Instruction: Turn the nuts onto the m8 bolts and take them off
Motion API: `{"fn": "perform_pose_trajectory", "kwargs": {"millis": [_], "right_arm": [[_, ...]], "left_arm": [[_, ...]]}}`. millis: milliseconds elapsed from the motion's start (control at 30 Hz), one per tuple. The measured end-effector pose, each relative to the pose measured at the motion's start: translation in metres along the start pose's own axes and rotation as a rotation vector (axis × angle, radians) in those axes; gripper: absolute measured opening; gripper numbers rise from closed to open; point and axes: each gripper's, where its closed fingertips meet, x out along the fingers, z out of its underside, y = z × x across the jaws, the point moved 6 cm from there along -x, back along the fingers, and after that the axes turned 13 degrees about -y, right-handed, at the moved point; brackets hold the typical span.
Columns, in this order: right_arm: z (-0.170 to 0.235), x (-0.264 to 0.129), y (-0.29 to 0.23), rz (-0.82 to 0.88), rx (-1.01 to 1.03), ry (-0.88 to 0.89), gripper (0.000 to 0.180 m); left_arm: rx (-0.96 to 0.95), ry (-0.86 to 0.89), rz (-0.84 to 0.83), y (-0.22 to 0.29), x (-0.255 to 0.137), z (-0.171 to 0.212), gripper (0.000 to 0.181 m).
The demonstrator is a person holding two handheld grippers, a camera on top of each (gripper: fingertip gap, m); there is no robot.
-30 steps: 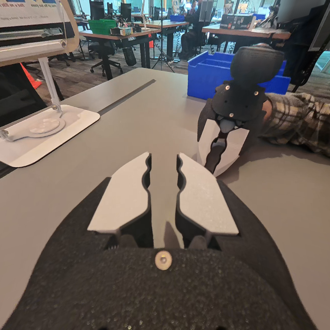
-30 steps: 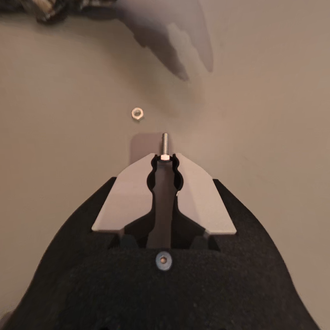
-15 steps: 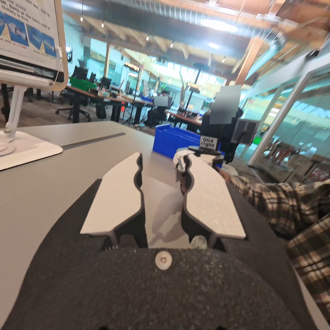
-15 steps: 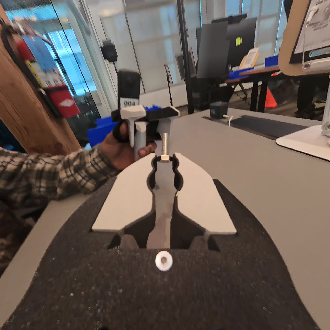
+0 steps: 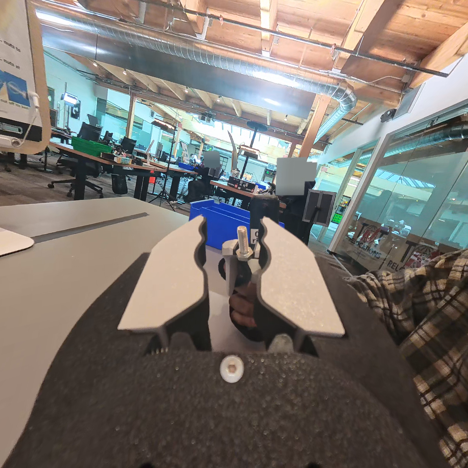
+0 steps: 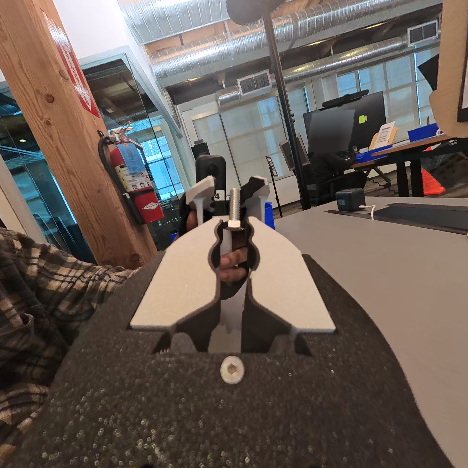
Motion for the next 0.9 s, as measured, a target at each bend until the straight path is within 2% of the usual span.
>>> {"fn": "perform_pose_trajectory", "kwargs": {"millis": [900], "right_arm": [[0.002, 0.0037, -0.0018, -0.03, 0.035, 0.039, 0.015]], "left_arm": [[0.03, -0.058, 0.042, 0.009, 0.0087, 0.0076, 0.015]]}}
